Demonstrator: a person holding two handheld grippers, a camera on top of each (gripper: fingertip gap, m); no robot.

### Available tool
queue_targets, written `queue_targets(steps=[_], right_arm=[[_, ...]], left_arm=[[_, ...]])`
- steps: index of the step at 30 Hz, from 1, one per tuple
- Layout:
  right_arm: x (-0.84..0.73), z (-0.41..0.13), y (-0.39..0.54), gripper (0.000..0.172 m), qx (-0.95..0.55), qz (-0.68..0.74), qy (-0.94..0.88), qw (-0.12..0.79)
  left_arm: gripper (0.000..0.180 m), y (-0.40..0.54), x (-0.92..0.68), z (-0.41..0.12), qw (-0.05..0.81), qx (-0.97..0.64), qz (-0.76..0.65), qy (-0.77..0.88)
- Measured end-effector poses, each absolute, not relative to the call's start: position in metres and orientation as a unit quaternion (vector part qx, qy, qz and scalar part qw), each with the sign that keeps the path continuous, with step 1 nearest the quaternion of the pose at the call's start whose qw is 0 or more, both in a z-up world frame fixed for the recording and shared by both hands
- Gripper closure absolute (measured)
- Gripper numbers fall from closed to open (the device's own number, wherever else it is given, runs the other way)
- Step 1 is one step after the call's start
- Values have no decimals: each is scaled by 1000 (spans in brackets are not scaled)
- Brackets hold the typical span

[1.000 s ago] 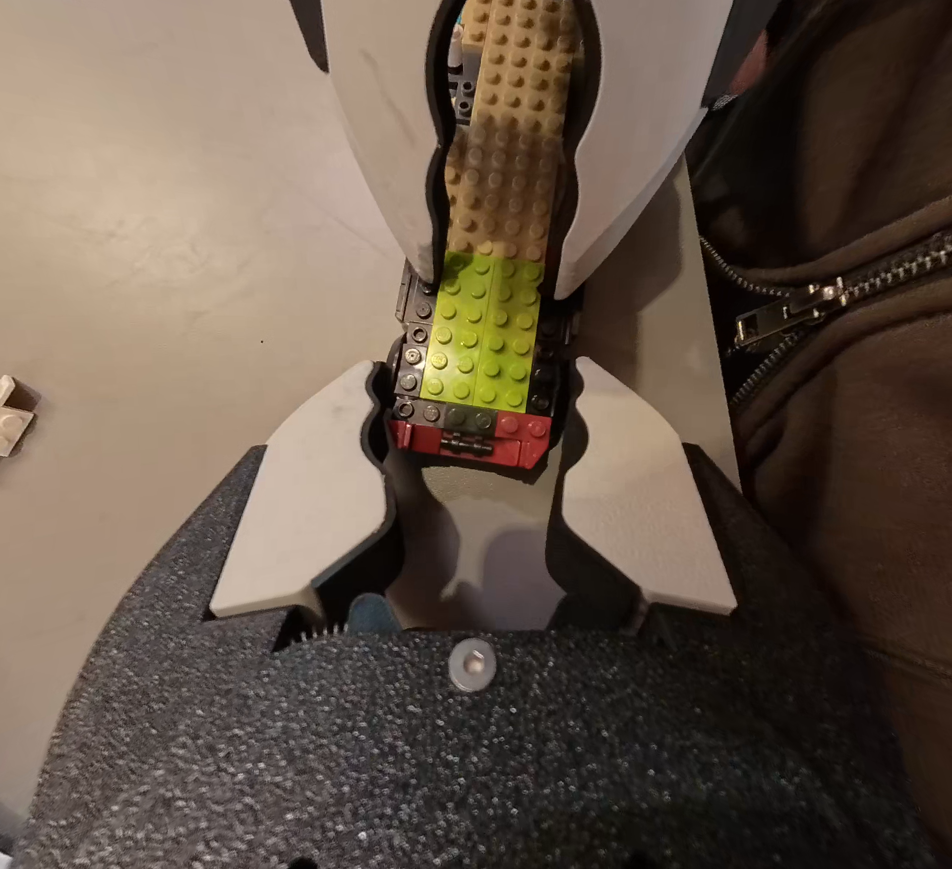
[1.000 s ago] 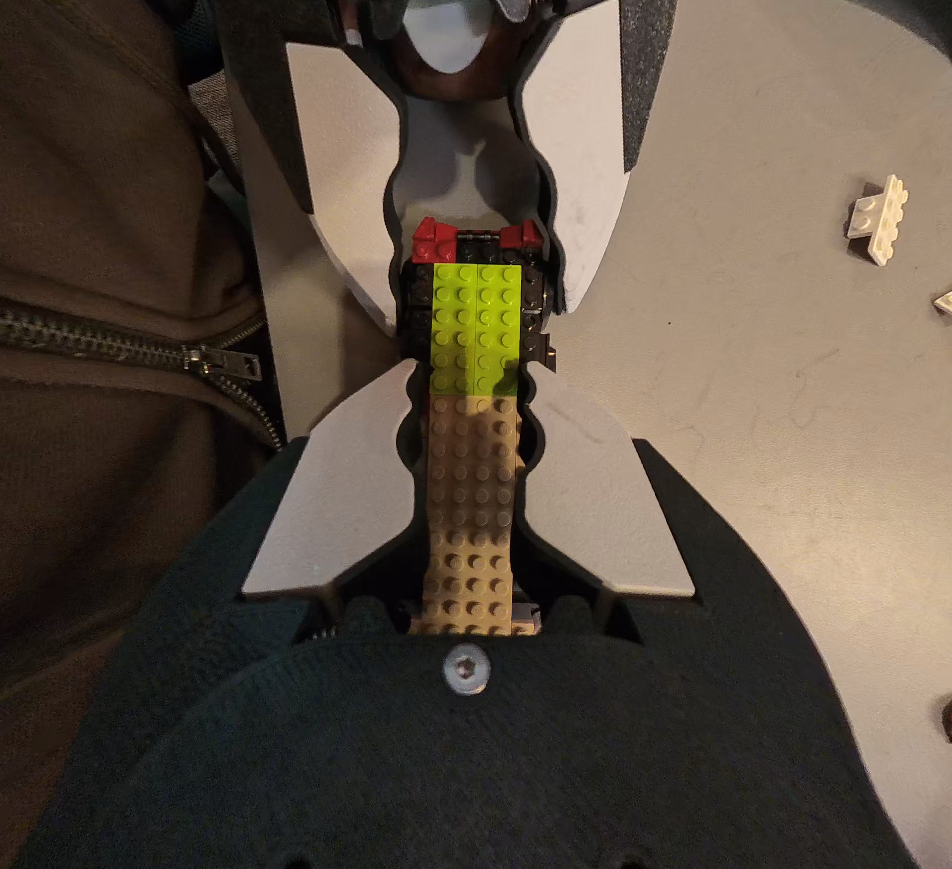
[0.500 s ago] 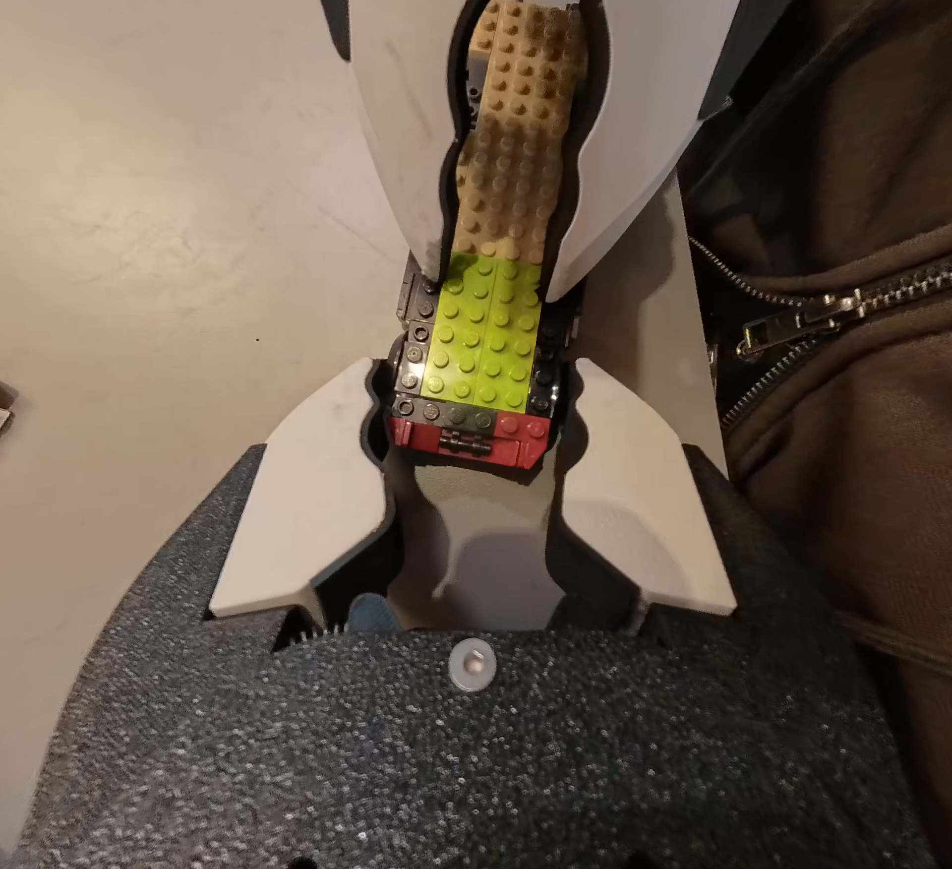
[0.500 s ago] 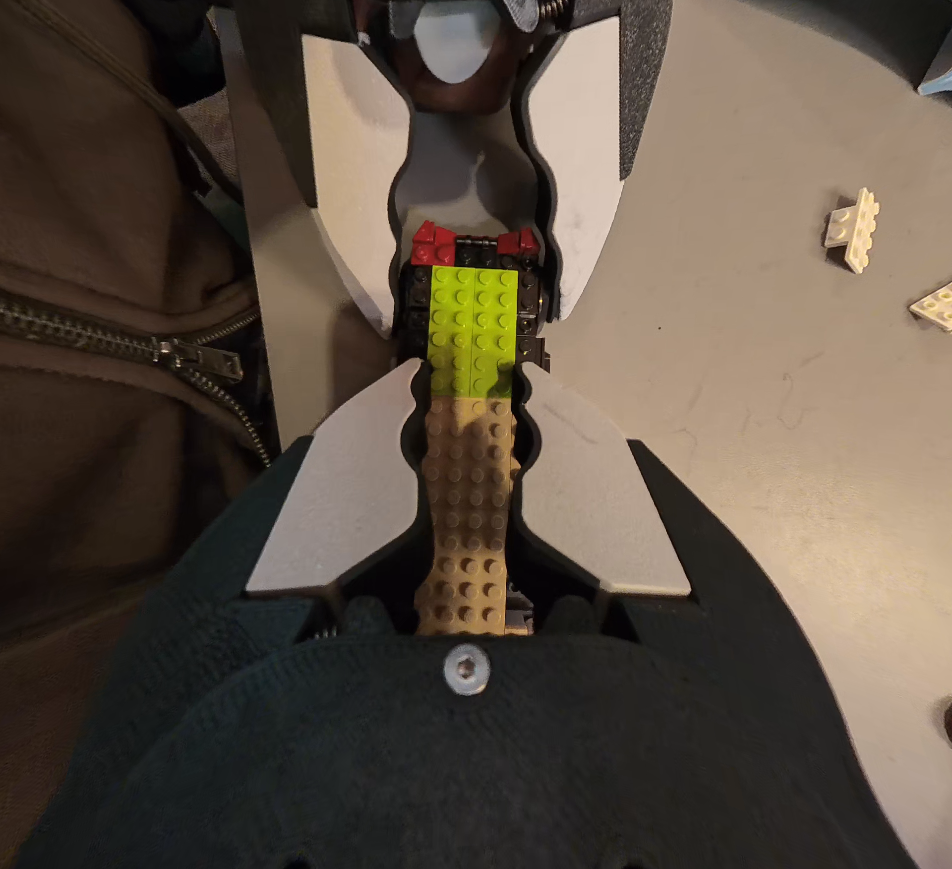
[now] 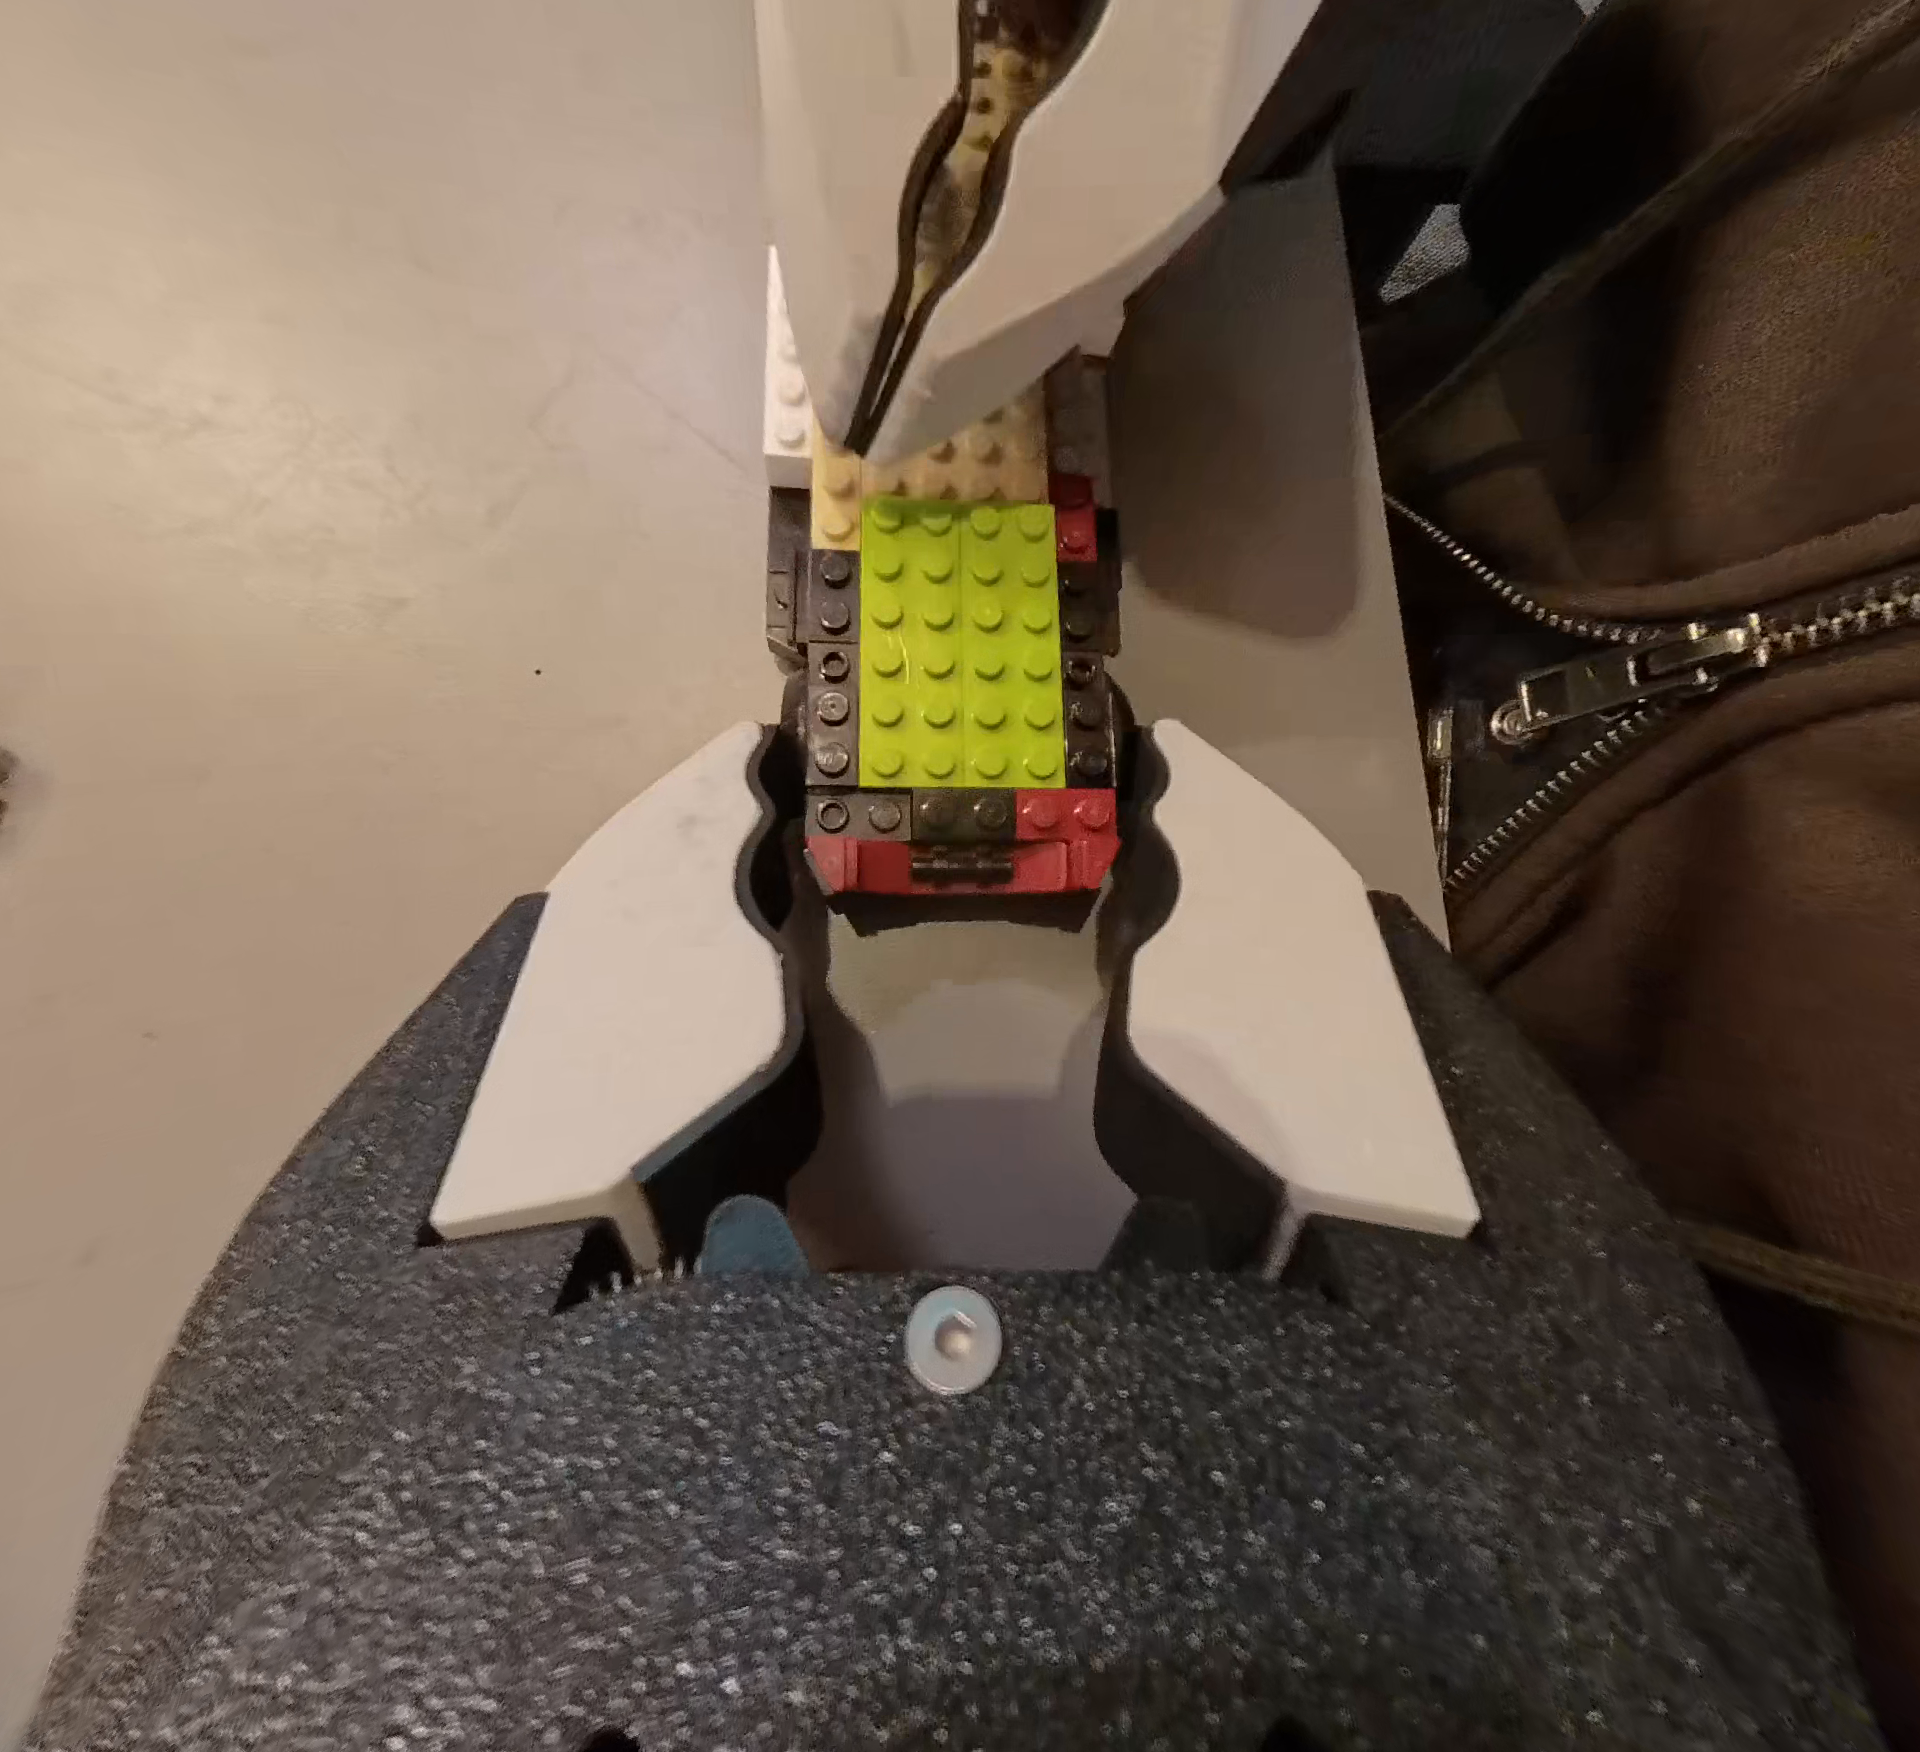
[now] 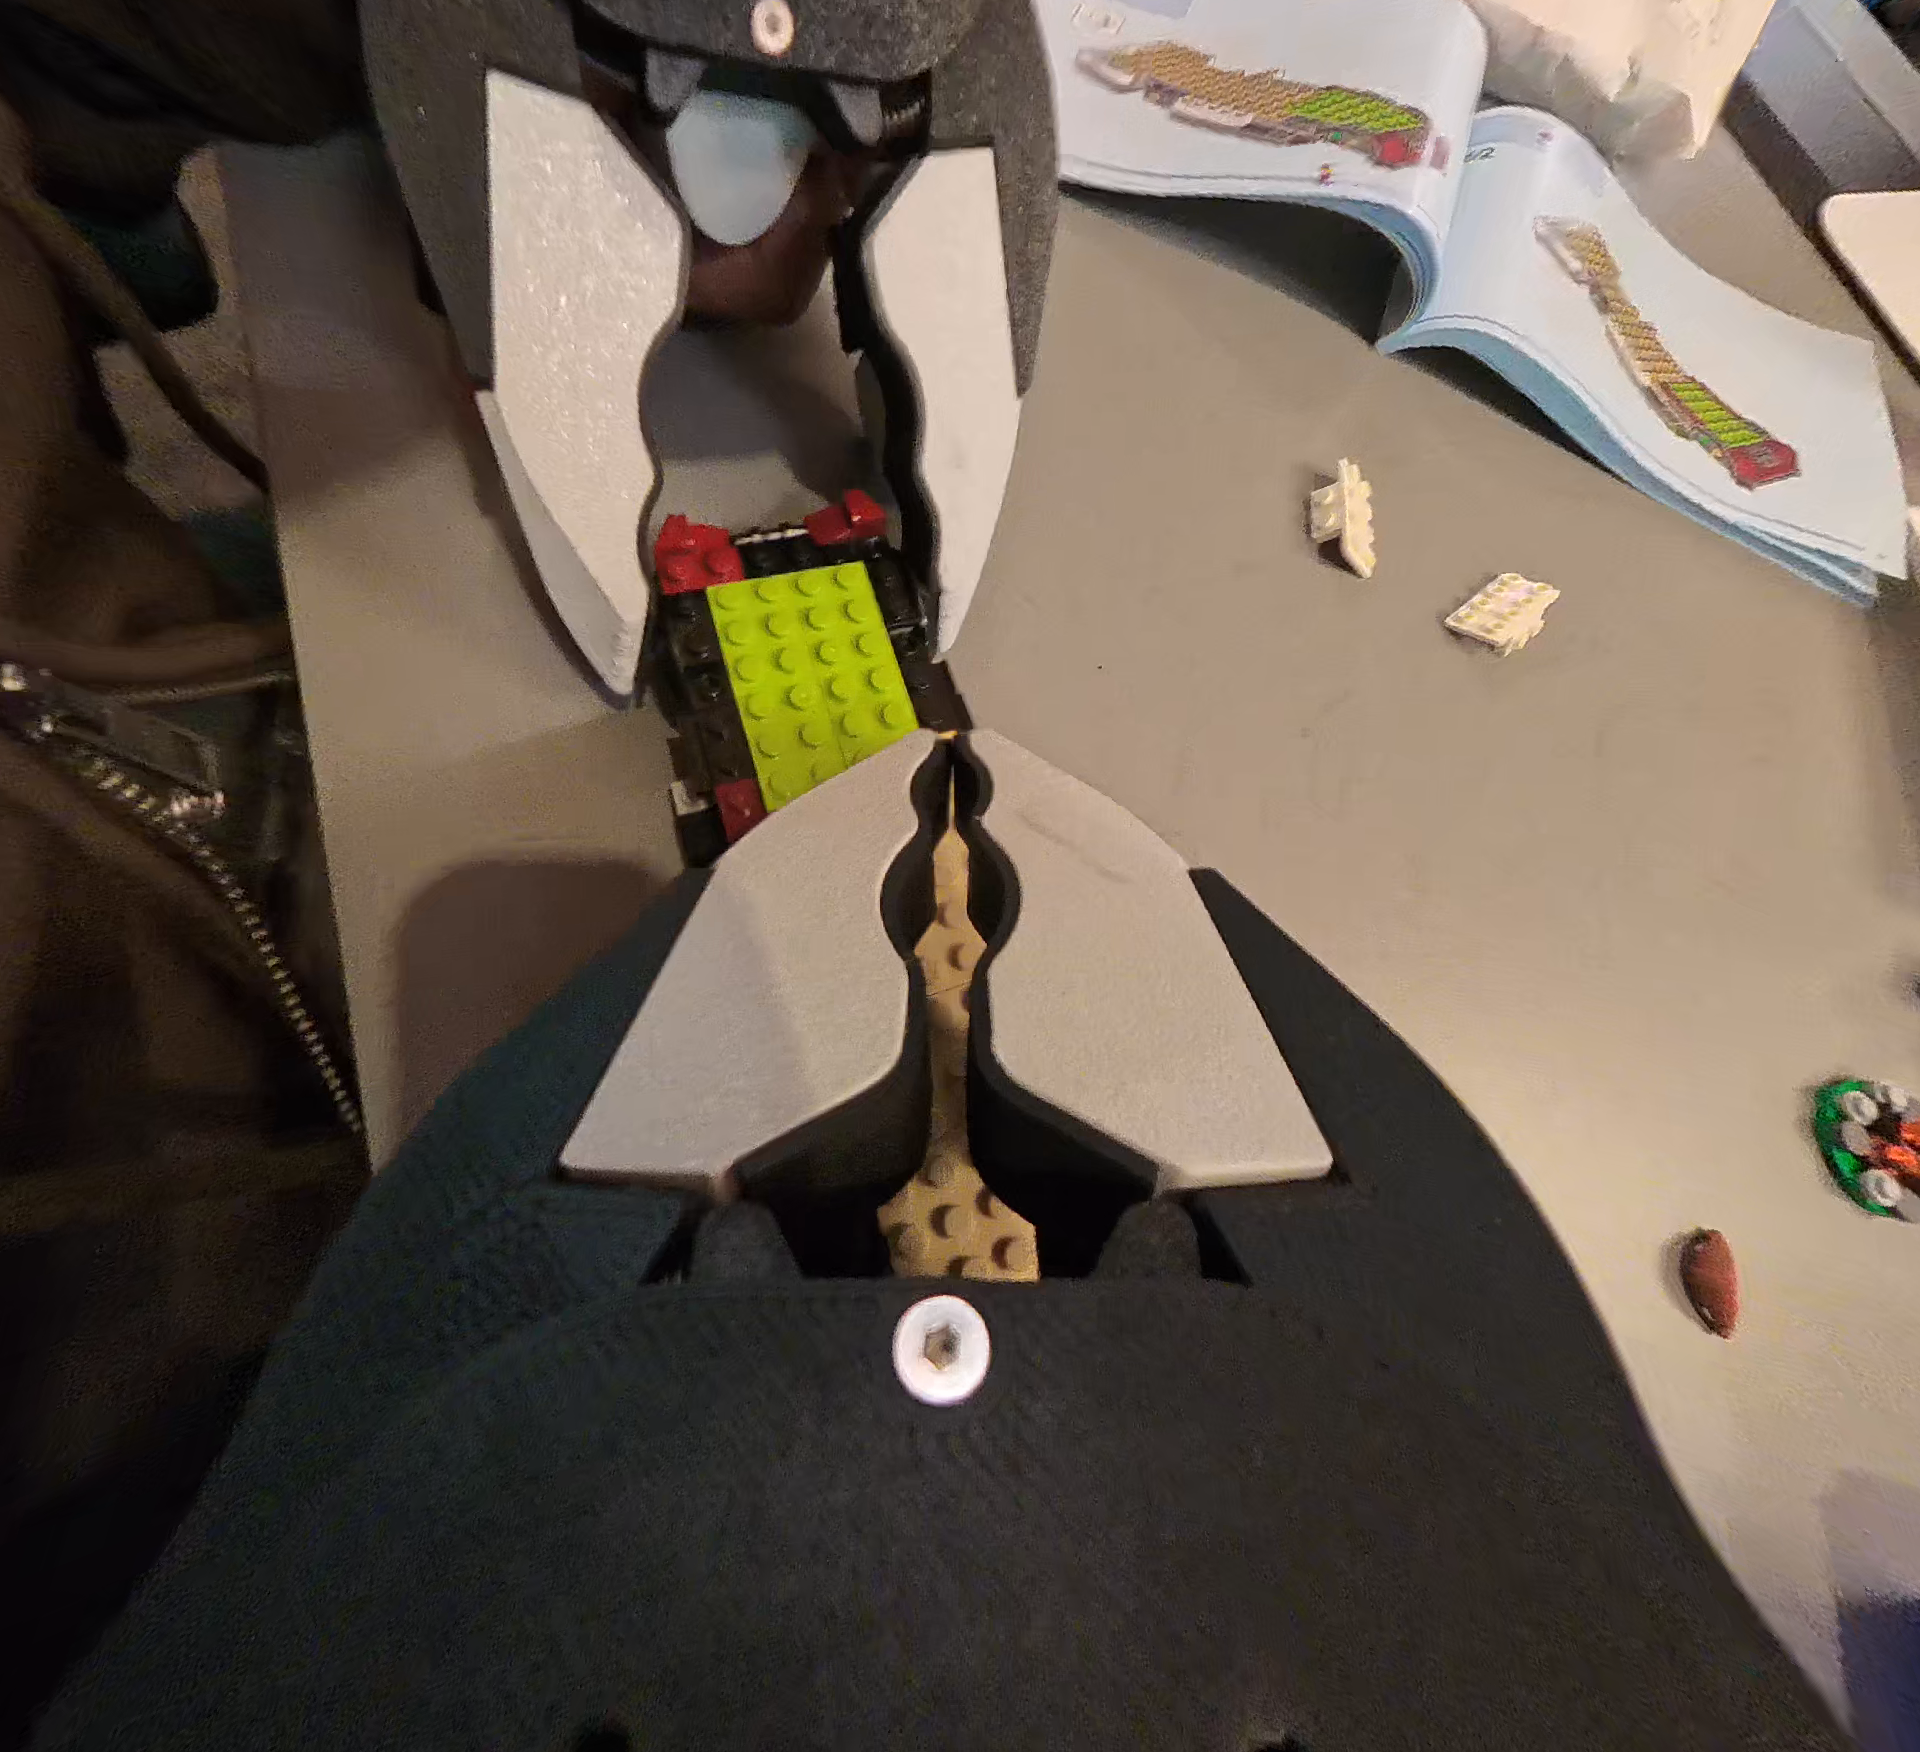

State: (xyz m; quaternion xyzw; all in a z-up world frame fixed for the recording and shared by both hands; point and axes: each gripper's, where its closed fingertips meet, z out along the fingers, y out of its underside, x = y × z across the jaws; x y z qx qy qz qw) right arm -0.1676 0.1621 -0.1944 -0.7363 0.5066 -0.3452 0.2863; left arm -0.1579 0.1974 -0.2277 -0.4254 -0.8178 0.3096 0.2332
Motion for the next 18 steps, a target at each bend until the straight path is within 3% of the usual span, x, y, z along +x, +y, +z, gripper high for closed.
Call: queue_targets(steps=[6,13,18], right_arm=[[-169,-193,157,148,-730,-350,522,268],[-177,-198,168,144,-743,-314,525,271],[-177,-200,153,151,-744,-335,516,259]], left_arm=[[117,197,-158,-227,233,-423,310,-819],[118,195,-161,-225,238,-366,316,-842],[122,205,-168,-221,265,-346,313,-844]])
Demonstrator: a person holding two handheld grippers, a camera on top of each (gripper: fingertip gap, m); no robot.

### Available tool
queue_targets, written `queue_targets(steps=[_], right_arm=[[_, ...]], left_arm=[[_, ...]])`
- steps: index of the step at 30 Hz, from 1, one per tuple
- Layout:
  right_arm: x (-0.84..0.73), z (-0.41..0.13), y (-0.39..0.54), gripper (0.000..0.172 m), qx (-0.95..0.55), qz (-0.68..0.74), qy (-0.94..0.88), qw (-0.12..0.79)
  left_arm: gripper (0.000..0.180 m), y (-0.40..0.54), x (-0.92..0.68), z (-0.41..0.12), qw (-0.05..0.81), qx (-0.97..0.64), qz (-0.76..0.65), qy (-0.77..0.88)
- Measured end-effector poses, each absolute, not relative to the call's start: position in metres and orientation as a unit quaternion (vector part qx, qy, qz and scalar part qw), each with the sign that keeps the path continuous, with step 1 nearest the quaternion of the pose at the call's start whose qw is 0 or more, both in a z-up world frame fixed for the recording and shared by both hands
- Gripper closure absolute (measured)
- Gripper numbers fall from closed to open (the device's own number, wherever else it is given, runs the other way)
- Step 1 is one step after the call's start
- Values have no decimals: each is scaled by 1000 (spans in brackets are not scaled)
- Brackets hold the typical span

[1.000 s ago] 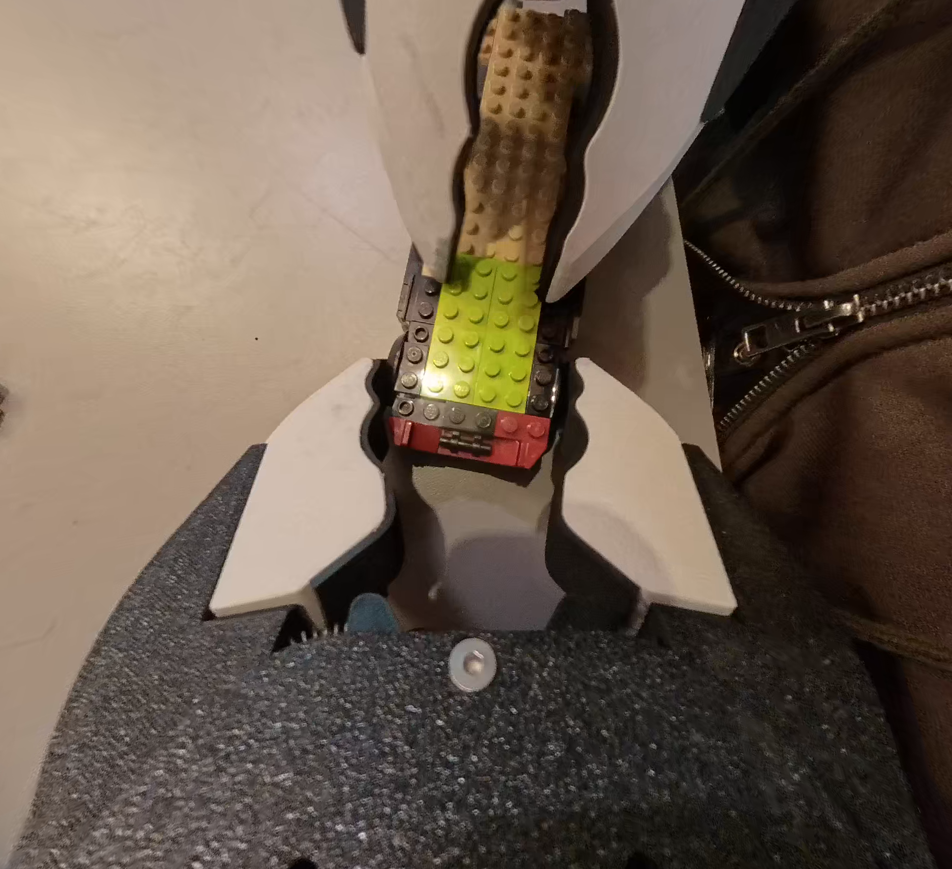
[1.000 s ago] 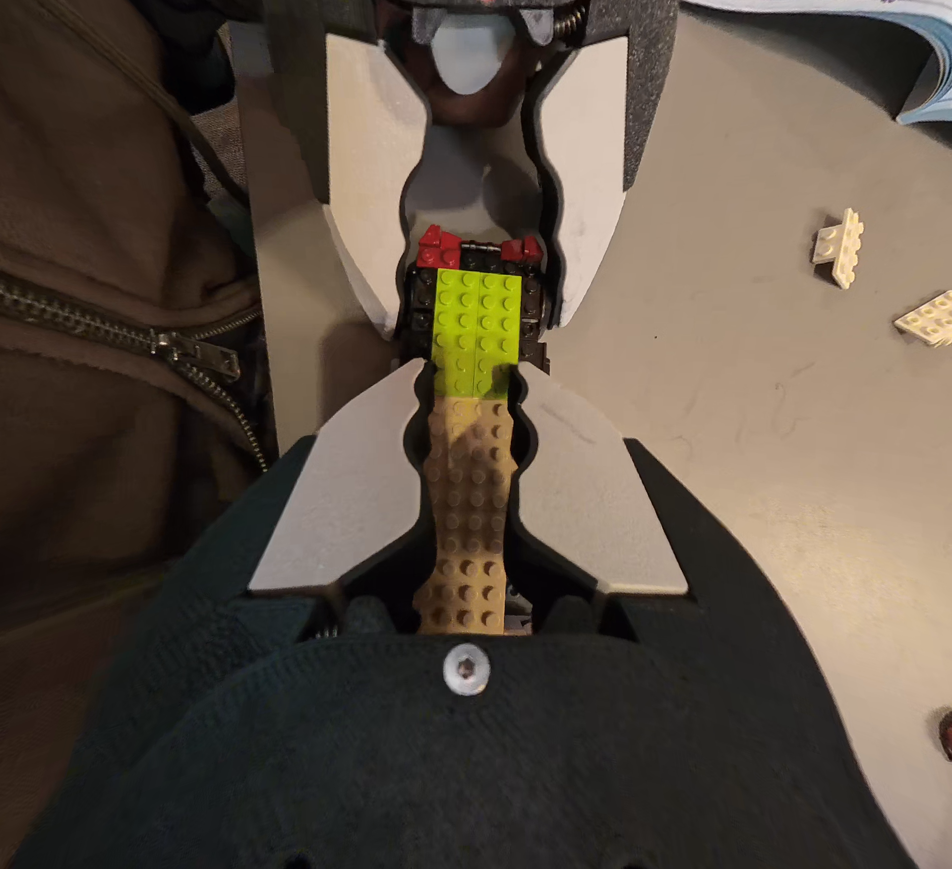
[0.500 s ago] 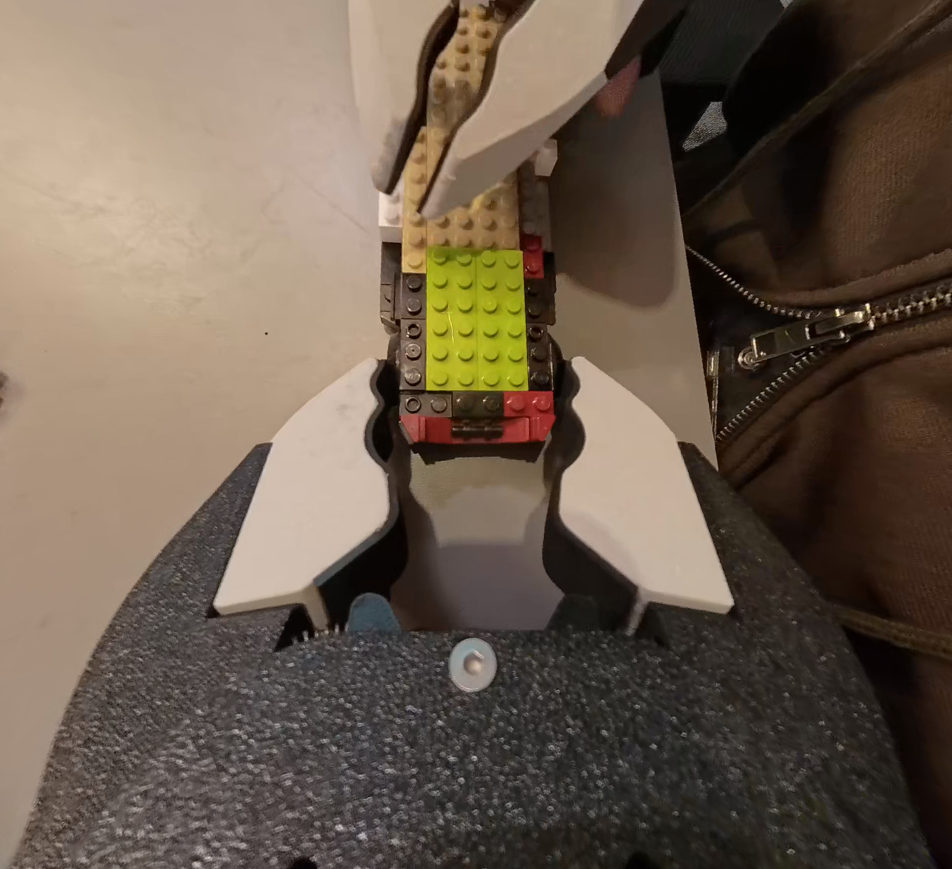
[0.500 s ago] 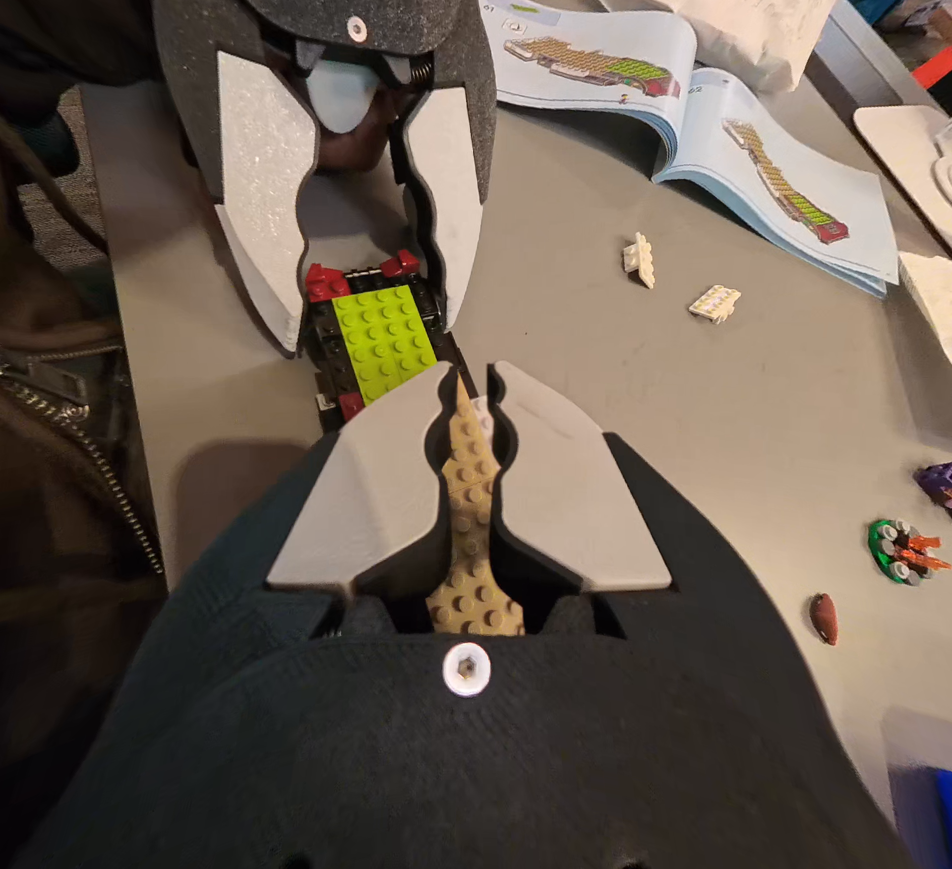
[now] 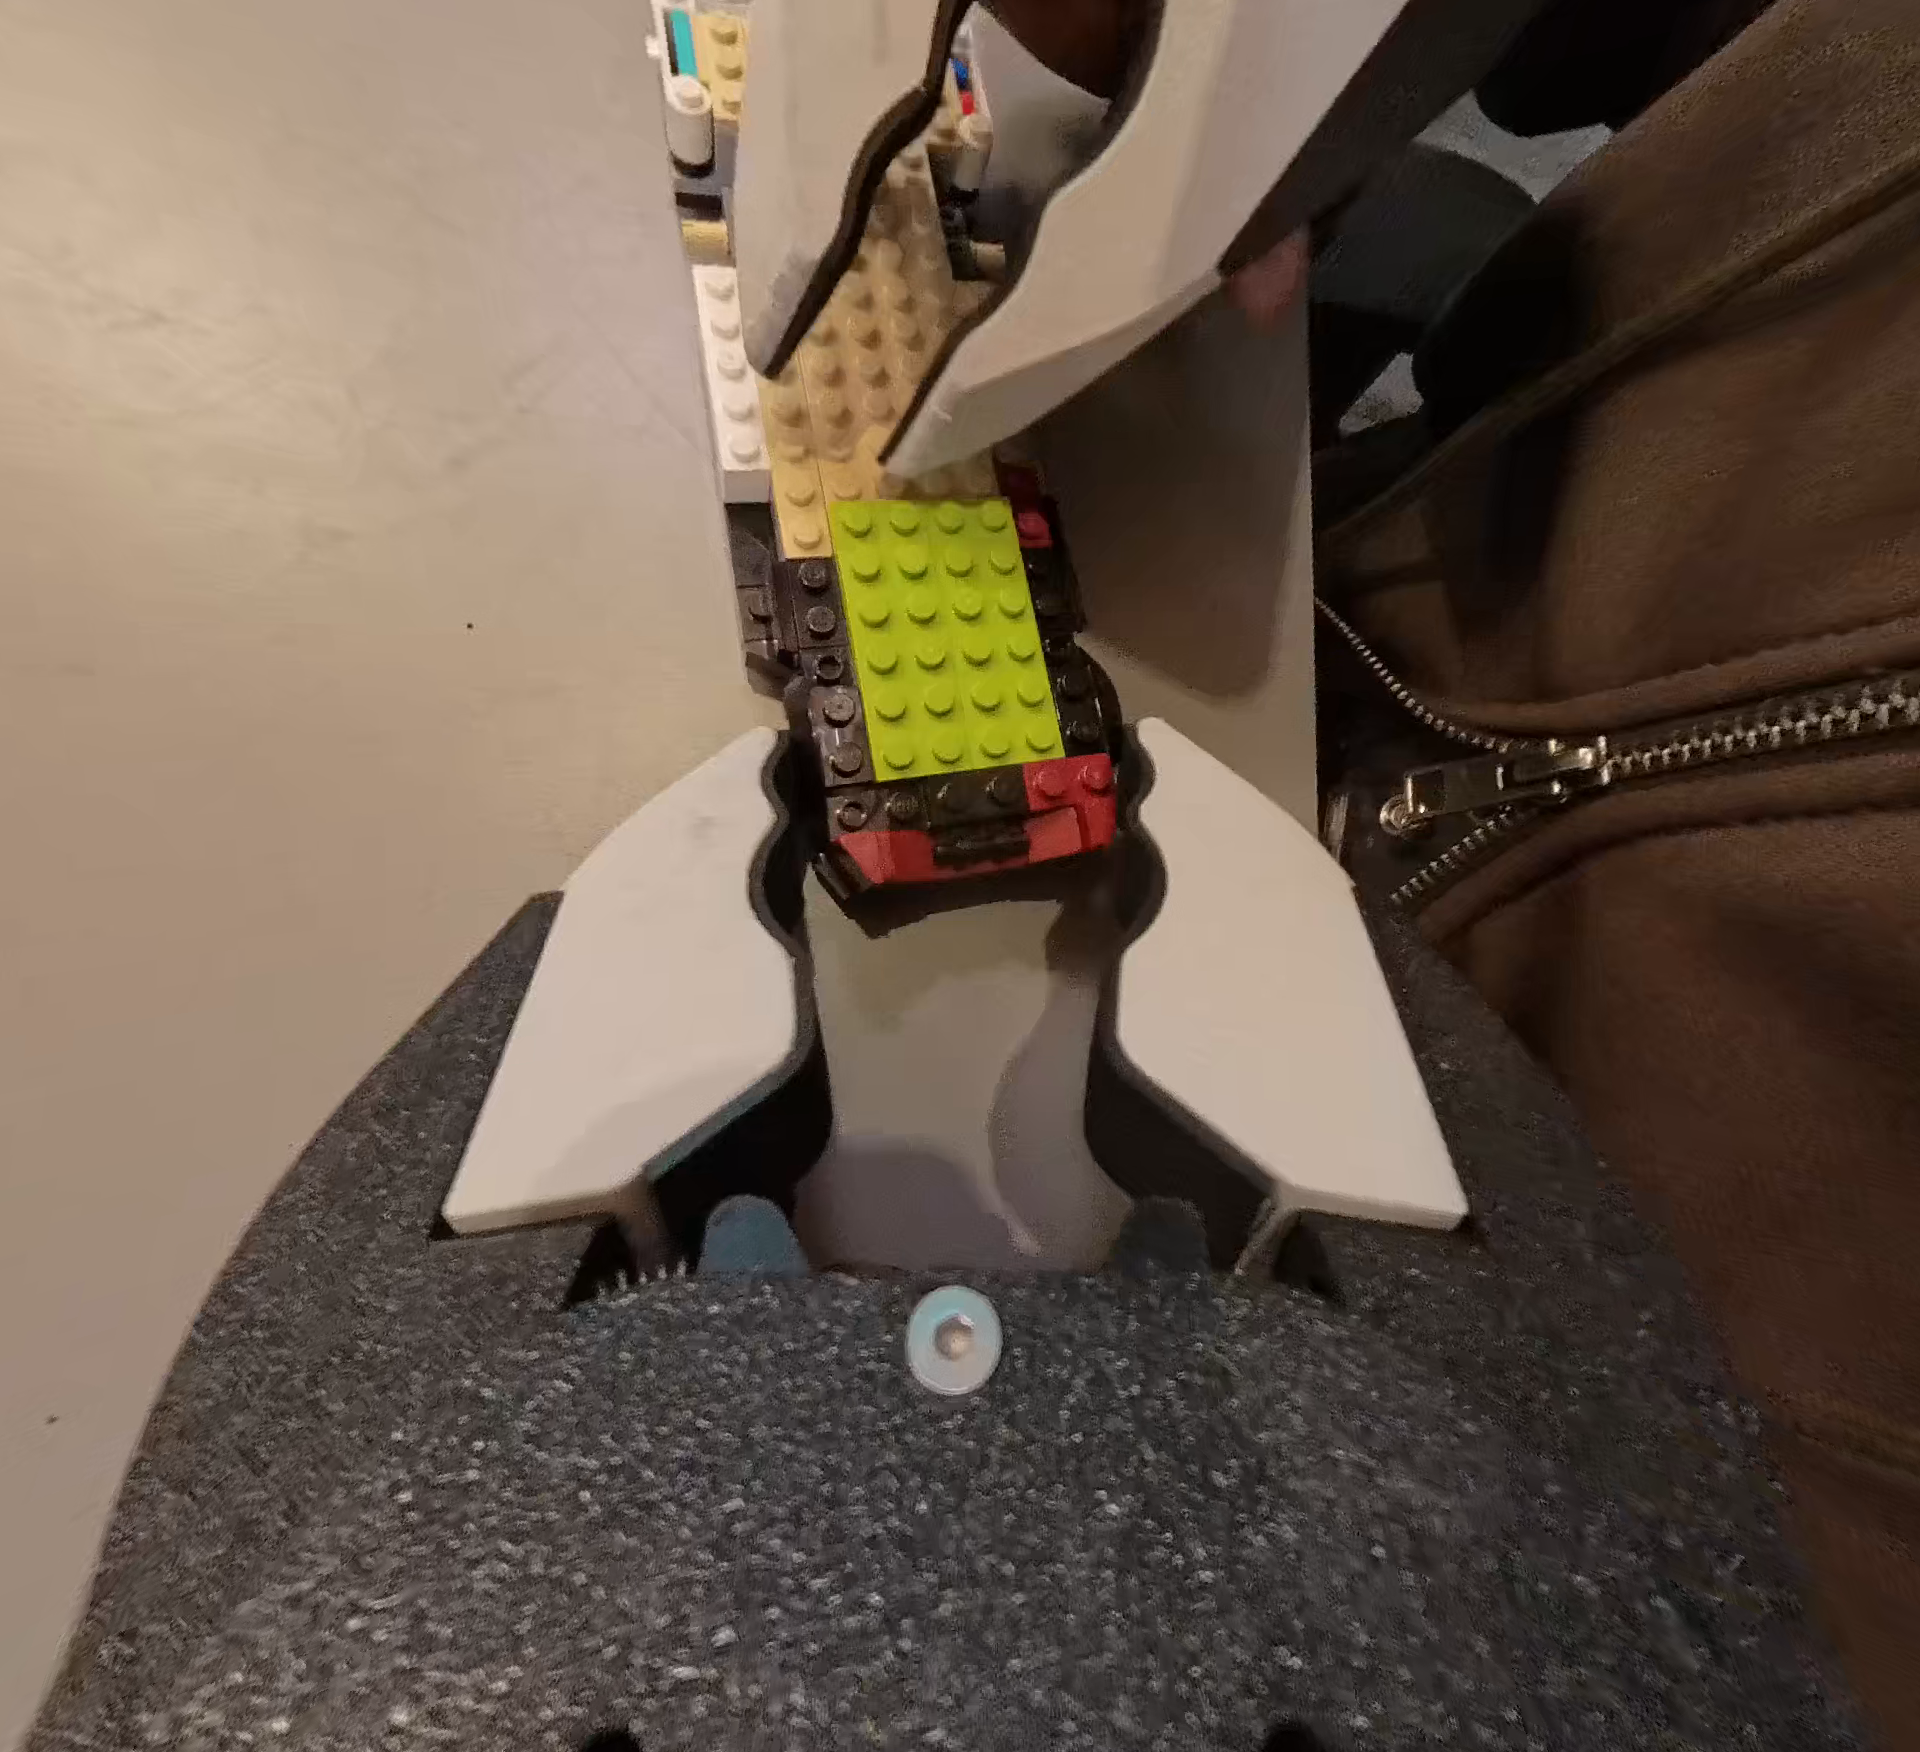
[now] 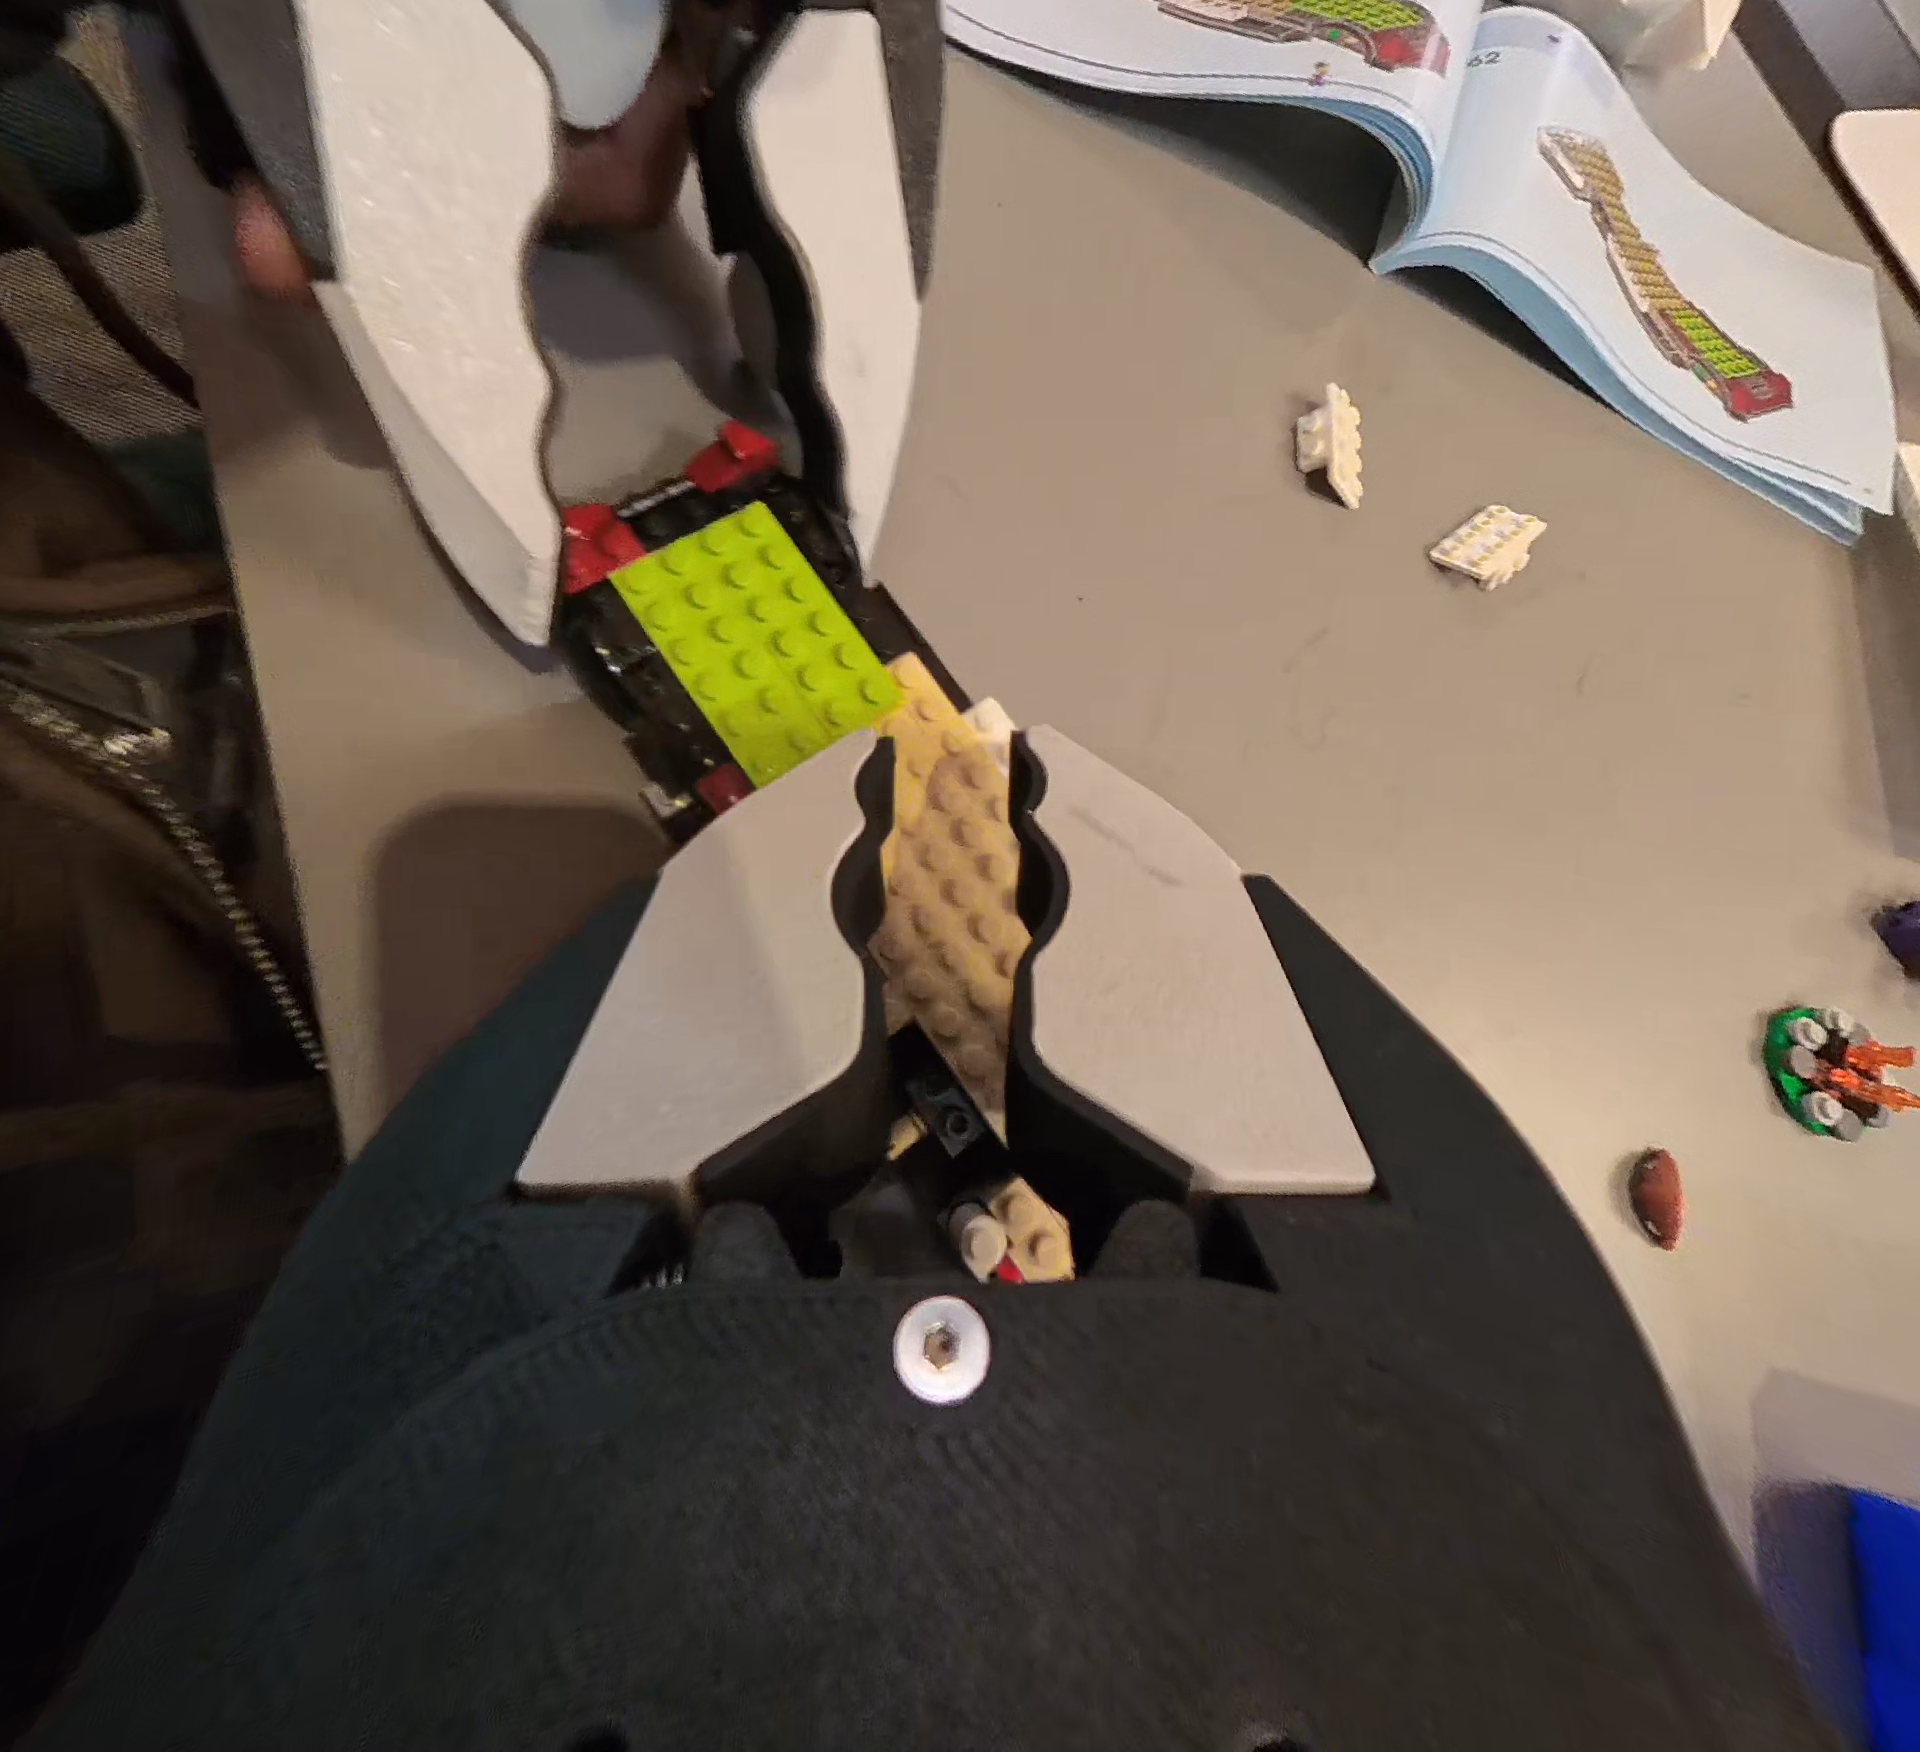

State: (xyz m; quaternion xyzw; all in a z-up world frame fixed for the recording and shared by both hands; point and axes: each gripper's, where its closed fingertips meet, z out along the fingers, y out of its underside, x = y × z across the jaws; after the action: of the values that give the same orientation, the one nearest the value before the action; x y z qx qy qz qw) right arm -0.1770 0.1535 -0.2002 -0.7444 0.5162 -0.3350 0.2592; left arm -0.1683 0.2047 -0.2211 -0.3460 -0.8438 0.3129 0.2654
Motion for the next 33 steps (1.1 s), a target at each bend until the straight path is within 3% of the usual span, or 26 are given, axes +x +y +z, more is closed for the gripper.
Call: queue_targets(steps=[17,21,33], right_arm=[[-169,-192,161,146,-773,-322,434,333],[-180,-179,173,143,-750,-278,457,388],[-210,-199,176,127,-759,-293,475,337]], left_arm=[[124,227,-187,-206,361,-321,302,-822],[116,213,-170,-205,336,-326,324,-822],[114,187,-175,-209,328,-406,303,-797]])
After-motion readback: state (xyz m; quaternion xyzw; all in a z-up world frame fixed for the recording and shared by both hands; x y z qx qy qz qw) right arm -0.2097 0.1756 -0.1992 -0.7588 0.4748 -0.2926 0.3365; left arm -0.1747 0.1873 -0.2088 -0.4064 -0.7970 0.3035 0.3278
